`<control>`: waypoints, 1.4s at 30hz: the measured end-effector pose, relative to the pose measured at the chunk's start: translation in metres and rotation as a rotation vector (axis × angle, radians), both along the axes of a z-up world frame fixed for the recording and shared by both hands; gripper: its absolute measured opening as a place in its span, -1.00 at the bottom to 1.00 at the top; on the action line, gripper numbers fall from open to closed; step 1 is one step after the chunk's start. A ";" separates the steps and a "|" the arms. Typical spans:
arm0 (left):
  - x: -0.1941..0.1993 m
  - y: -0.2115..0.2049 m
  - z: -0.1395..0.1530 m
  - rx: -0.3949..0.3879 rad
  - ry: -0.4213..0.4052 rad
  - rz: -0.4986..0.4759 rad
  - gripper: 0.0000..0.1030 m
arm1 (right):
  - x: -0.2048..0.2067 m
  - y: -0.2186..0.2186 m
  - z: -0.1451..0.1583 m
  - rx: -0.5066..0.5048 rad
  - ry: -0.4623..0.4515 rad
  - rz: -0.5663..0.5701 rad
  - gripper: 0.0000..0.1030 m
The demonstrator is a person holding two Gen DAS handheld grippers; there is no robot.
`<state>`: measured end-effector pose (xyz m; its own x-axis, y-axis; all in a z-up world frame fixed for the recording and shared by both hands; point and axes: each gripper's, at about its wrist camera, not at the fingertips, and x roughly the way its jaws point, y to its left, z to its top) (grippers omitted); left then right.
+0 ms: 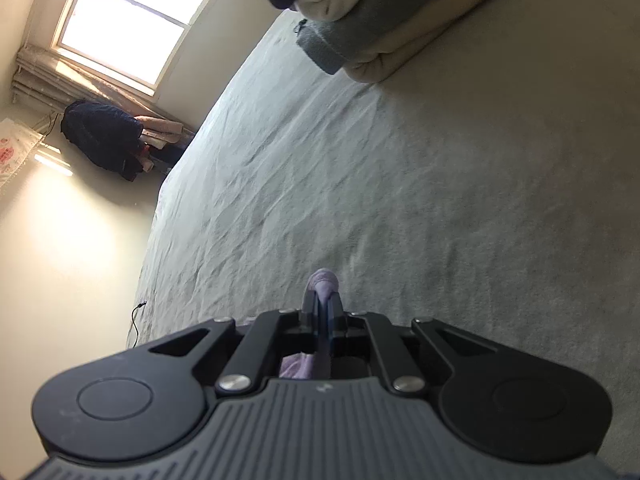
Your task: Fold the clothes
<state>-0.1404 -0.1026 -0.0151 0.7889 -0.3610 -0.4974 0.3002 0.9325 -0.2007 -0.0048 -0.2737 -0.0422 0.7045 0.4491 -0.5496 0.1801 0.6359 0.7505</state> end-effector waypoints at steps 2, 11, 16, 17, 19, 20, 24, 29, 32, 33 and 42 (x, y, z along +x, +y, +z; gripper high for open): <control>0.000 0.002 0.000 -0.044 0.009 0.011 -0.93 | 0.002 0.009 0.007 -0.018 -0.015 0.022 -0.91; 0.003 0.064 0.006 -0.185 0.030 0.131 -0.93 | 0.021 0.053 0.038 -0.057 -0.066 0.105 -0.90; 0.004 0.099 0.009 -0.263 0.042 0.198 -0.93 | 0.029 0.086 0.044 -0.096 -0.078 0.161 -0.90; 0.005 0.106 0.010 -0.279 0.044 0.211 -0.93 | 0.031 0.094 0.045 -0.102 -0.078 0.170 -0.90; 0.005 0.121 0.010 -0.295 0.048 0.234 -0.93 | 0.035 0.111 0.045 -0.107 -0.073 0.190 -0.90; 0.006 0.129 0.009 -0.293 0.050 0.243 -0.93 | 0.038 0.119 0.044 -0.110 -0.071 0.199 -0.90; 0.008 0.162 0.006 -0.287 0.066 0.277 -0.93 | 0.042 0.152 0.043 -0.123 -0.065 0.239 -0.90; 0.010 0.204 -0.001 -0.293 0.117 0.326 -0.93 | 0.047 0.191 0.033 -0.138 -0.052 0.290 -0.90; 0.011 0.225 -0.009 -0.294 0.151 0.355 -0.93 | 0.049 0.213 0.027 -0.147 -0.041 0.321 -0.90; 0.012 0.232 -0.012 -0.294 0.162 0.364 -0.93 | 0.050 0.220 0.025 -0.149 -0.038 0.331 -0.90; 0.018 0.274 -0.032 -0.295 0.231 0.408 -0.92 | 0.054 0.253 0.012 -0.132 -0.033 0.378 -0.89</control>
